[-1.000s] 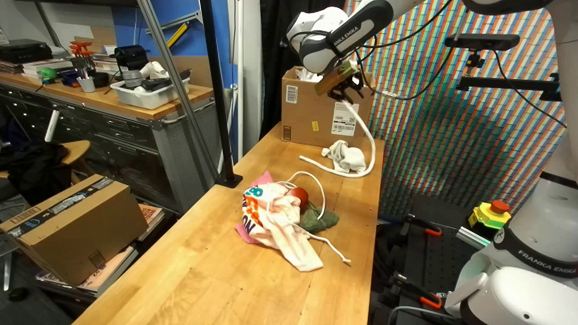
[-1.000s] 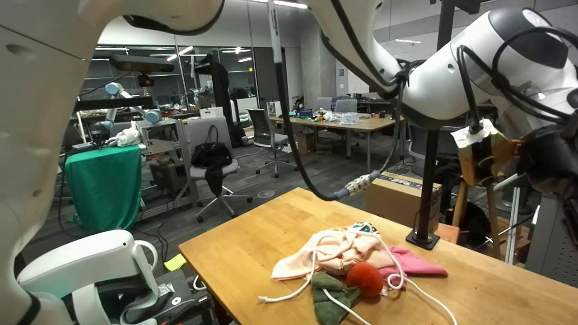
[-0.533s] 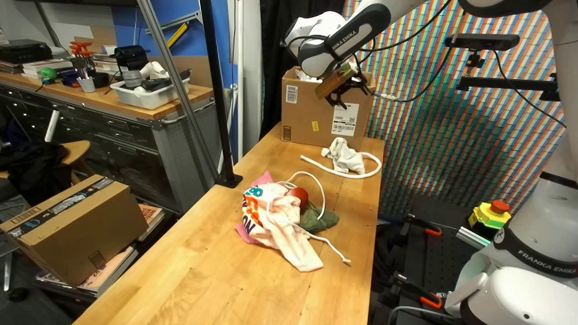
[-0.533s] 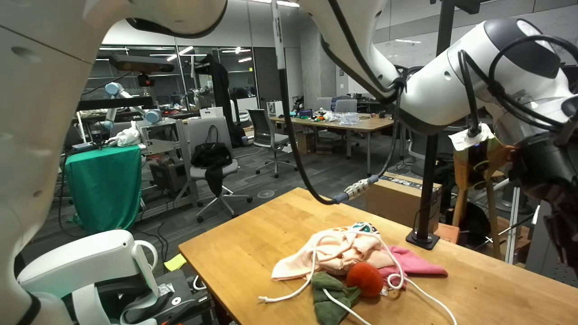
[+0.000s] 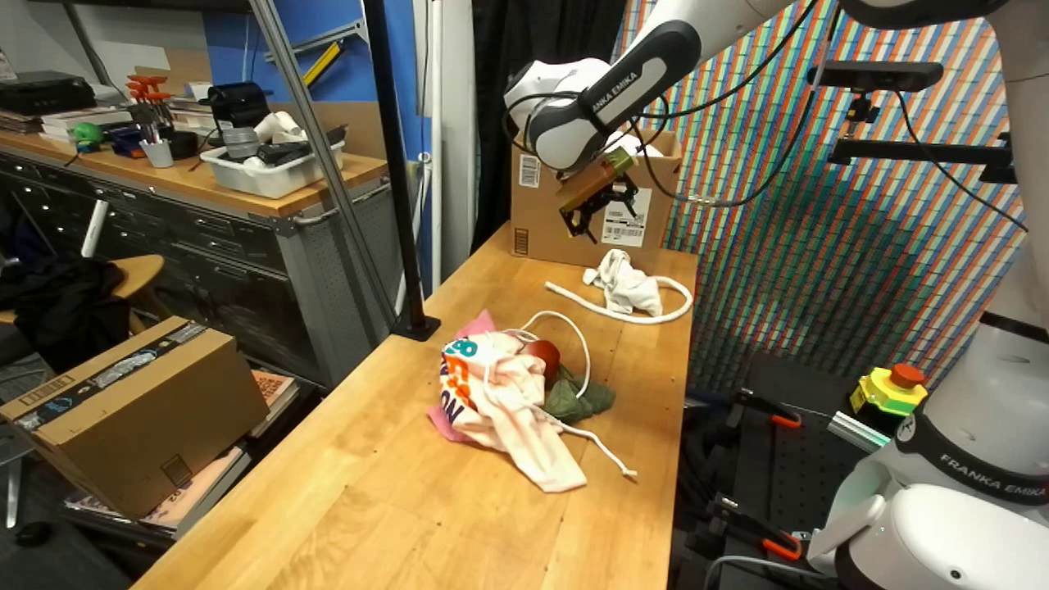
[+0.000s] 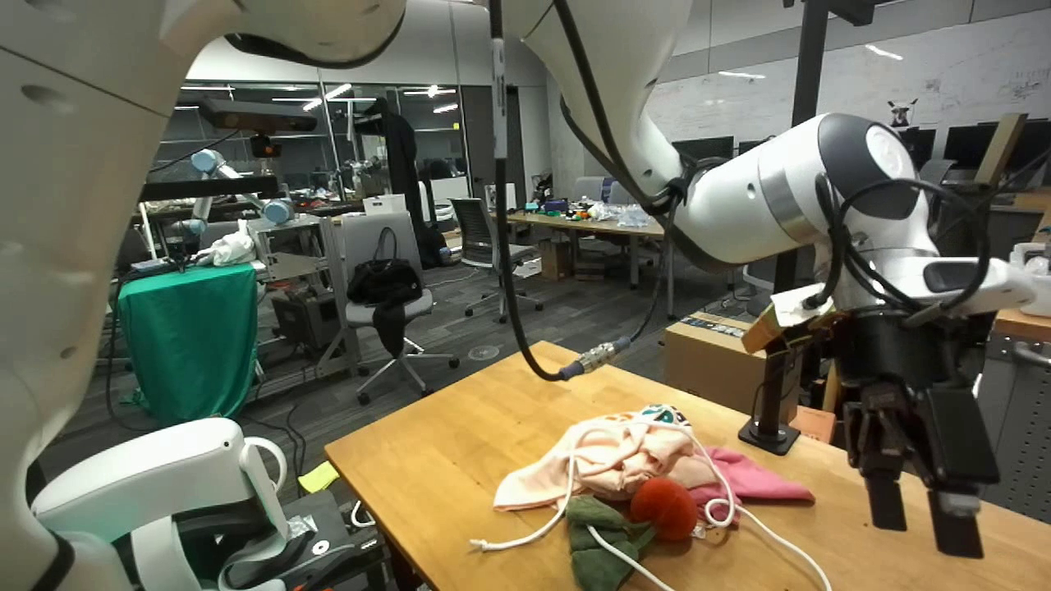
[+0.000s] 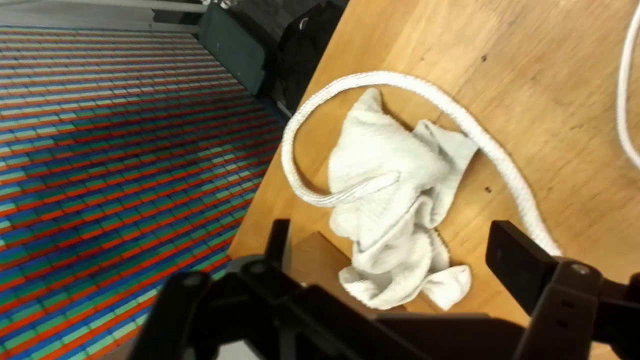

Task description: Move the white towel to the right front corner, then move it to the left back corner, then move the rope to the right back corner, then move the peach shirt to the left front corner, then move the pink shirt away from you, then move the turnip plushie closer to you

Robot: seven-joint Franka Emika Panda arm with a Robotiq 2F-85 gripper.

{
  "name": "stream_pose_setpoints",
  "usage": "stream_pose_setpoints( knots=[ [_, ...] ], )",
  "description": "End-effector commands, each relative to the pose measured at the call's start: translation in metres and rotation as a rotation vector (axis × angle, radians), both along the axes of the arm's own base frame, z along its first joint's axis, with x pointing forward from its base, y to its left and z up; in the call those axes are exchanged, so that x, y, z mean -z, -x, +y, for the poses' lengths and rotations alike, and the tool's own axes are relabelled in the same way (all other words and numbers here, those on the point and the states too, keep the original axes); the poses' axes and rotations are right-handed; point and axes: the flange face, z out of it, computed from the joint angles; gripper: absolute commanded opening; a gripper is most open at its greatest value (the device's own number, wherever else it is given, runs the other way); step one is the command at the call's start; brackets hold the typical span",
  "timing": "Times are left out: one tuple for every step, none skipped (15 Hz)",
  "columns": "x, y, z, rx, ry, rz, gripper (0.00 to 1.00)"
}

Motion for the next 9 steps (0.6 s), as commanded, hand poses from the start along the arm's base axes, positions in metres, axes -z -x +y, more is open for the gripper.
stream_pose_setpoints(
  knots=[
    [0.025, 0.013, 0.008, -0.113, -0.154, 0.009, 1.0],
    [0.035, 0.016, 0.008, -0.139, -0.198, 0.024, 1.0],
    [0.045, 0.021, 0.006, -0.169, -0.24, 0.043, 1.0],
    [0.054, 0.025, 0.004, -0.183, -0.271, 0.063, 1.0],
    [0.061, 0.029, 0.001, -0.195, -0.301, 0.079, 1.0],
    [0.067, 0.033, -0.003, -0.206, -0.327, 0.093, 1.0],
    [0.07, 0.037, -0.008, -0.217, -0.36, 0.093, 1.0],
    [0.074, 0.04, -0.012, -0.235, -0.391, 0.089, 1.0],
    [0.076, 0.043, -0.018, -0.25, -0.423, 0.072, 1.0]
  ],
)
